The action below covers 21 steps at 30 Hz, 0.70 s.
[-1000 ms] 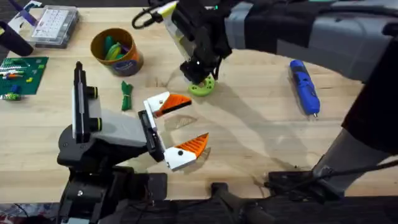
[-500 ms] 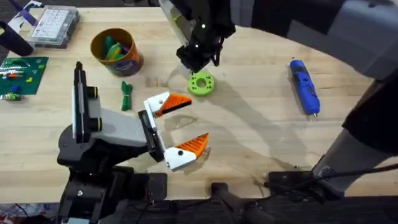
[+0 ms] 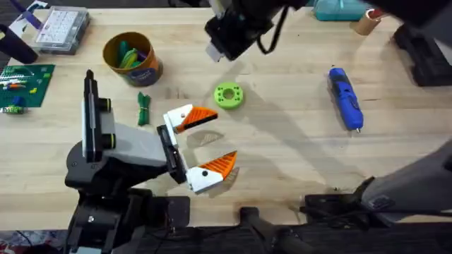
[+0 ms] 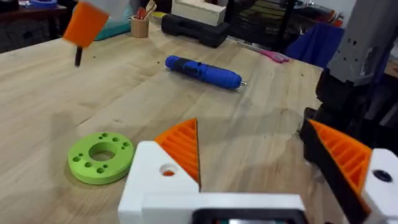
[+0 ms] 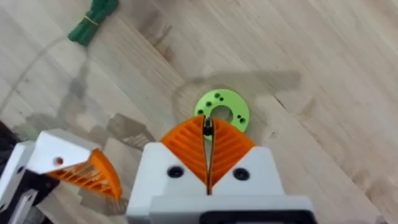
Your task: Pick up the gripper from the table and insert it into the empty holder that is missing its gripper. Then pick up a screw, insert it into the mounting hole, and use the screwdriver to tighten it. Finally, clean up the table by picking up the vegetable and placing it into the bucket.
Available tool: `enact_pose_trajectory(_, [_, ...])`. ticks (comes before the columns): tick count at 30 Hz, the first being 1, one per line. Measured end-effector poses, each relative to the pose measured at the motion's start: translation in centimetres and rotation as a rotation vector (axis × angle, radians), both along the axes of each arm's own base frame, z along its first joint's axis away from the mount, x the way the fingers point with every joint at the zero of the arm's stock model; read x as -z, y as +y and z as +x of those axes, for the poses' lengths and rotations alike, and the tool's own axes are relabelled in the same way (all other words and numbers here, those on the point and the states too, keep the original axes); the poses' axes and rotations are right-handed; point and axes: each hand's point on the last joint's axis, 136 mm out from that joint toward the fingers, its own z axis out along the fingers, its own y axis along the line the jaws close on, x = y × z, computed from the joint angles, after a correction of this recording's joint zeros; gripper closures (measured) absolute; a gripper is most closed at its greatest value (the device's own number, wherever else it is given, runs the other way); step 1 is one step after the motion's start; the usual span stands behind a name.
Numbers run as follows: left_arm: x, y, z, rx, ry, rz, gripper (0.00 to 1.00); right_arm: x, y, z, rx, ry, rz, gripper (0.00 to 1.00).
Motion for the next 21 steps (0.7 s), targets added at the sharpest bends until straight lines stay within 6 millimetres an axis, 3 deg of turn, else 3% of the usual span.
enact_pose_trajectory(9, [0.0,0.0,0.0,0.0,0.0,0.0,0.014,-3.1,-1.2,-3.0,-0.069,-0.027,-0.002,0.994])
enact_pose_trajectory(21, [0.0,0.0,0.0,0.0,0.0,0.0,0.014,-6.2,1.1,-8.4,-0.235,-0.088,0.04,0.994])
